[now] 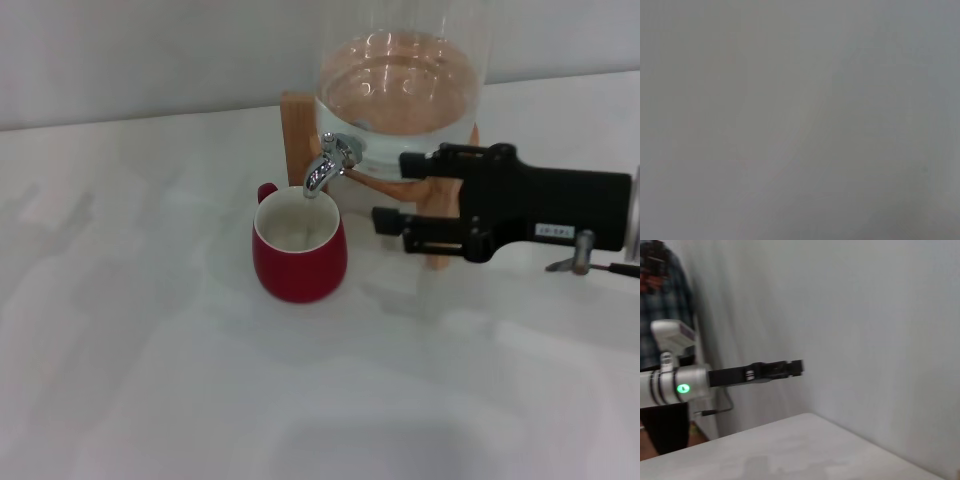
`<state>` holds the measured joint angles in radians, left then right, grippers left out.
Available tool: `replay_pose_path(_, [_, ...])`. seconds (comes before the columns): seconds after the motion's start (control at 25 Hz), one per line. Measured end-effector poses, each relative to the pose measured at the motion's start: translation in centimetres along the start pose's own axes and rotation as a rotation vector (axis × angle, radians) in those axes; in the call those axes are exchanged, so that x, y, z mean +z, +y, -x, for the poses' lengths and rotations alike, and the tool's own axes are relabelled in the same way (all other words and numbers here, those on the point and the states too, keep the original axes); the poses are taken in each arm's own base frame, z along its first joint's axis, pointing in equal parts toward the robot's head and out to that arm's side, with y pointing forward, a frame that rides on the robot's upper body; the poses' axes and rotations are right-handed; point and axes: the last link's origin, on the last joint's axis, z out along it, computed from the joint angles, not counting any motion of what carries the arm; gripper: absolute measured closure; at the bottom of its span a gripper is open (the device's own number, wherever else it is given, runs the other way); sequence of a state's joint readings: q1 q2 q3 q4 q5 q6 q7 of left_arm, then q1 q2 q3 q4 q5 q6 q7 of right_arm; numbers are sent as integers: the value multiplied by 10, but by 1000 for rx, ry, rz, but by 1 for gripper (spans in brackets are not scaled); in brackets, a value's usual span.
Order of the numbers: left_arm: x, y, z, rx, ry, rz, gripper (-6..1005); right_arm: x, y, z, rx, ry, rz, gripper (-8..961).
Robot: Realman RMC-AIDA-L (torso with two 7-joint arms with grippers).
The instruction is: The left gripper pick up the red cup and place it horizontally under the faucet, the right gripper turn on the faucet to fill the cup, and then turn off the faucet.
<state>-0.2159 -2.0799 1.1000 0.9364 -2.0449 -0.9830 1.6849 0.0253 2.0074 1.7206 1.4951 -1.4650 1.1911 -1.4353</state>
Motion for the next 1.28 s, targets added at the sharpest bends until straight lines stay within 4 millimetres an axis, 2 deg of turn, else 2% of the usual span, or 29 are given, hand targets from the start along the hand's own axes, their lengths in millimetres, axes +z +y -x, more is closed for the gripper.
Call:
replay_pose_path(0.24, [0,-1,2,-6,-7,-7,124,15,12,1,-19,5,72,233])
replay_pose_path(0.72, [-1,-2,3,-14,-10,-14,125,39,15,1,-24,11,52,232])
replay_pose_path(0.88, [-1,-3,4,-15,-11,-15,125,50,21,3,-32,17,102,232])
replay_pose_path(1.08, [-1,-3,4,-15,-11,-15,125,55,25,4,-33,16,118,232])
replay_pose_path(1.28, [-2,-2,4,-16,-12,-14,124,58,19,4,-17,11,73,232])
